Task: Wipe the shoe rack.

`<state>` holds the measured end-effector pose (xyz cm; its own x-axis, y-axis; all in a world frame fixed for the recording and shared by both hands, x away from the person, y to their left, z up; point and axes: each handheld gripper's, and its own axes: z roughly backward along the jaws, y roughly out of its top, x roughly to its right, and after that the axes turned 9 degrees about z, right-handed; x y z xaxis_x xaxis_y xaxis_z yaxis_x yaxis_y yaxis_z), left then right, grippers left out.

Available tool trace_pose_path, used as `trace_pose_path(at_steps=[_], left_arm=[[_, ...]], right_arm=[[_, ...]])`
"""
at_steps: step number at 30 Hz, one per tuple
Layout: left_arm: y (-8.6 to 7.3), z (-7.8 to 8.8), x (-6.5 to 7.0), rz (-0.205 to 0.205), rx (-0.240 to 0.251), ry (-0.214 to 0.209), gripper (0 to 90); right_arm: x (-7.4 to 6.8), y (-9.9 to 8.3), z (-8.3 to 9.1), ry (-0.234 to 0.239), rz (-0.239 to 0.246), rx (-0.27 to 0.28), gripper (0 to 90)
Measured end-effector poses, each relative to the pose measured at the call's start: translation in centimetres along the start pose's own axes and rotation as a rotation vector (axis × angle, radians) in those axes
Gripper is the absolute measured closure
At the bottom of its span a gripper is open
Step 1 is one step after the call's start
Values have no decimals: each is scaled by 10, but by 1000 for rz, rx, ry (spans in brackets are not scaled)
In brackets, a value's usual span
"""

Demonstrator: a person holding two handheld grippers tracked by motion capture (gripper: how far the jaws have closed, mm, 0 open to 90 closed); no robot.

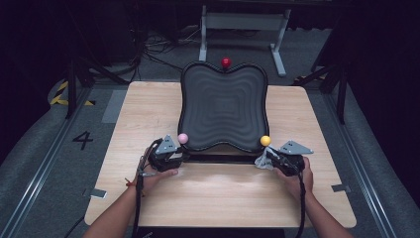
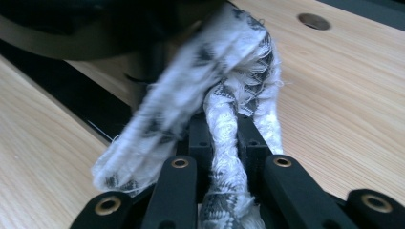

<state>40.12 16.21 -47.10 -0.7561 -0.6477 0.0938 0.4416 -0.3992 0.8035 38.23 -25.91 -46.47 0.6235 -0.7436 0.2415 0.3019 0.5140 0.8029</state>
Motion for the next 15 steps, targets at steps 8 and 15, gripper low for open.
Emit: trace_pose_path(at_steps=[8, 15], left_arm=[[2, -6, 1, 16, 17, 2, 735], [4, -12, 5, 15, 21, 0, 738]], right_arm=[[1, 2, 40, -83, 29, 97, 808], [-8, 18, 63, -109, 69, 241, 809]])
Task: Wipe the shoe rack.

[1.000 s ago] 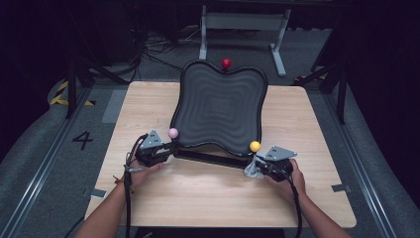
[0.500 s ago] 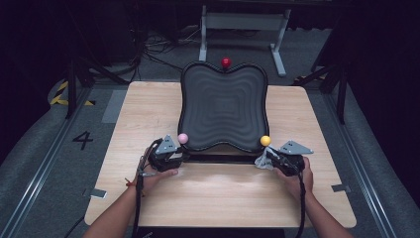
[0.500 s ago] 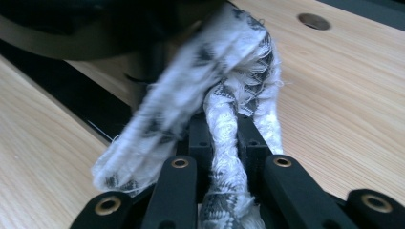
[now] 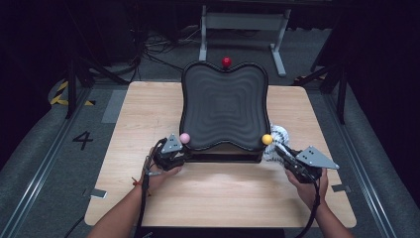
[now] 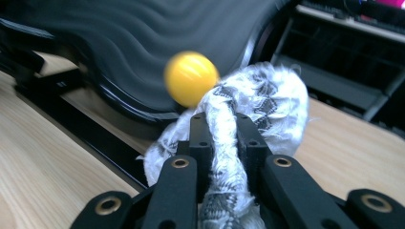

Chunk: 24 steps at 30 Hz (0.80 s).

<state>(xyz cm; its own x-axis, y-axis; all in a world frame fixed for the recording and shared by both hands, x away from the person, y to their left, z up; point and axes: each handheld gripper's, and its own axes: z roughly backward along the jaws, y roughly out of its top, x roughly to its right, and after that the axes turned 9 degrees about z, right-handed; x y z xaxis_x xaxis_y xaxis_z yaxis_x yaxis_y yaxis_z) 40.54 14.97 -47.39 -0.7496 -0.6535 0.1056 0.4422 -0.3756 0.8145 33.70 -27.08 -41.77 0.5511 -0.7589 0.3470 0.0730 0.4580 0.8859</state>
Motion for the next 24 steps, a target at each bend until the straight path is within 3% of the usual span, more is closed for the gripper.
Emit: trace_pose_path(at_steps=[6, 9, 19, 24], left_arm=[[2, -5, 5, -10, 4, -33, 740], [2, -5, 3, -15, 4, -43, 741], [2, -7, 2, -17, 11, -63, 743], [2, -7, 1, -23, 11, -68, 743]], right_arm=[[-12, 9, -5, 22, 57, -4, 808], [-25, 14, -11, 61, 94, 1, 808], [-45, 24, -33, 103, 143, 4, 808], [-63, 32, -47, 162, 194, 12, 809]])
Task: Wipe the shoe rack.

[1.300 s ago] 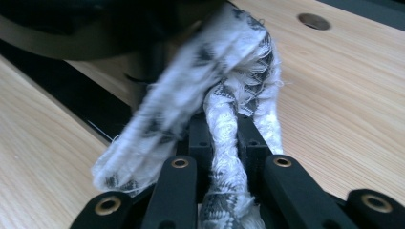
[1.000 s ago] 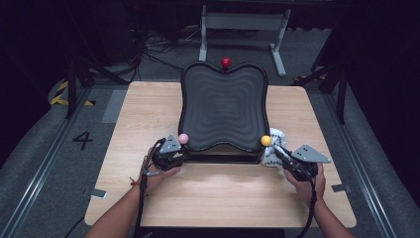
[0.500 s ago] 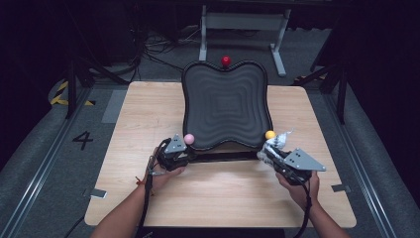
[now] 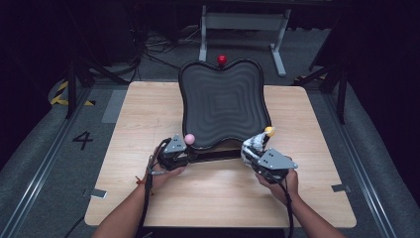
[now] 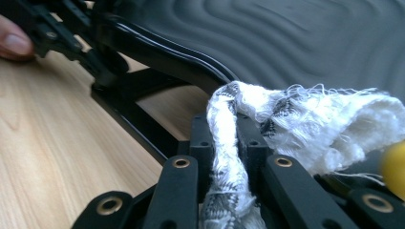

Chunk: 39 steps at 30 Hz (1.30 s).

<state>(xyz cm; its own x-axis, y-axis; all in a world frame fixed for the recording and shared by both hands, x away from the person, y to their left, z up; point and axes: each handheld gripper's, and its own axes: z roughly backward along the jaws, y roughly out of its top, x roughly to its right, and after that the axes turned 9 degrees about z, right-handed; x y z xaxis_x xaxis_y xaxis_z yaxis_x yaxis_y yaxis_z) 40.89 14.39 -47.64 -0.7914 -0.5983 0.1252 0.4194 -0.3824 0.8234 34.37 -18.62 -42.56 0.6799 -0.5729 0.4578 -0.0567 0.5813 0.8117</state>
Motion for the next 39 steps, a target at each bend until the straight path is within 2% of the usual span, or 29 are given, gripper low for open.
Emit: trace_pose_path(at_steps=[6, 10, 15, 17, 28, 31, 34, 39], left_arm=[[0, 1, -1, 2, -9, -5, 744], [-1, 0, -1, 2, 0, -11, 744], [-1, 0, -2, 2, 0, -19, 744], [-1, 0, -2, 4, 1, -22, 744], [0, 0, -3, 1, -7, -29, 744], [0, 0, -3, 3, -6, -33, 744], [0, 0, -4, 0, -4, -32, 744], [0, 0, -4, 2, -4, -37, 744]], right_arm=[[-12, 12, -17, 62, 39, 33, 809], [-12, 14, -25, 59, 34, 23, 809], [-8, 11, -25, 39, 17, 6, 808], [-5, 9, -23, 25, -4, -3, 808], [-4, 2, -11, -22, -12, -25, 809], [-1, -2, 0, -44, -36, -21, 809], [2, -5, 6, -60, -38, -18, 809], [14, -14, 22, -109, -77, -16, 809]])
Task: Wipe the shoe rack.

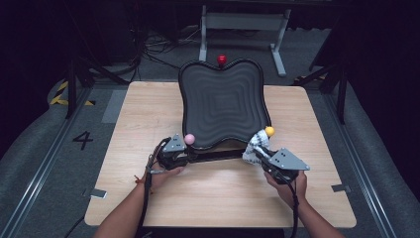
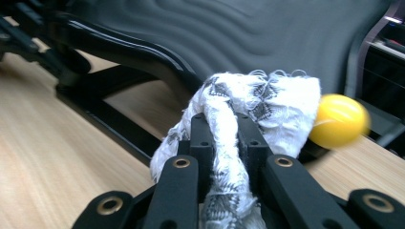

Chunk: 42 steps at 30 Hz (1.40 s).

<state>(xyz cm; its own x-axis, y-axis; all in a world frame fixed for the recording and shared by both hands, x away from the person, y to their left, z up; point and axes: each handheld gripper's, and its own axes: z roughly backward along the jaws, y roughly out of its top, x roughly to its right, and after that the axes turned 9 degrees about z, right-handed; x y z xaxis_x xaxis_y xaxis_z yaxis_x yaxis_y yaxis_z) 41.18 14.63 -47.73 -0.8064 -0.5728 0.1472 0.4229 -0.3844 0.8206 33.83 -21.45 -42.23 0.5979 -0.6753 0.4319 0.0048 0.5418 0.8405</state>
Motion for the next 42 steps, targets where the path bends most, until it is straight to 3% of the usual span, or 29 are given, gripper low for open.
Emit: trace_pose_path(at_steps=[5, 13, 28, 34, 42], left_arm=[[1, 0, -1, -5, -10, -12, 745], [1, -1, -2, 1, -7, -30, 745], [1, -1, -3, 1, -15, -40, 745], [2, -2, -5, -4, -22, -59, 745], [3, -2, -7, -7, -27, -54, 744]], right_arm=[[8, -5, 3, -19, -31, -4, 807], [3, 2, -6, 5, 4, 3, 808], [-25, 30, -42, 104, 94, 16, 808], [-32, 34, -58, 135, 99, 18, 808], [-41, 44, -67, 161, 120, 35, 807]])
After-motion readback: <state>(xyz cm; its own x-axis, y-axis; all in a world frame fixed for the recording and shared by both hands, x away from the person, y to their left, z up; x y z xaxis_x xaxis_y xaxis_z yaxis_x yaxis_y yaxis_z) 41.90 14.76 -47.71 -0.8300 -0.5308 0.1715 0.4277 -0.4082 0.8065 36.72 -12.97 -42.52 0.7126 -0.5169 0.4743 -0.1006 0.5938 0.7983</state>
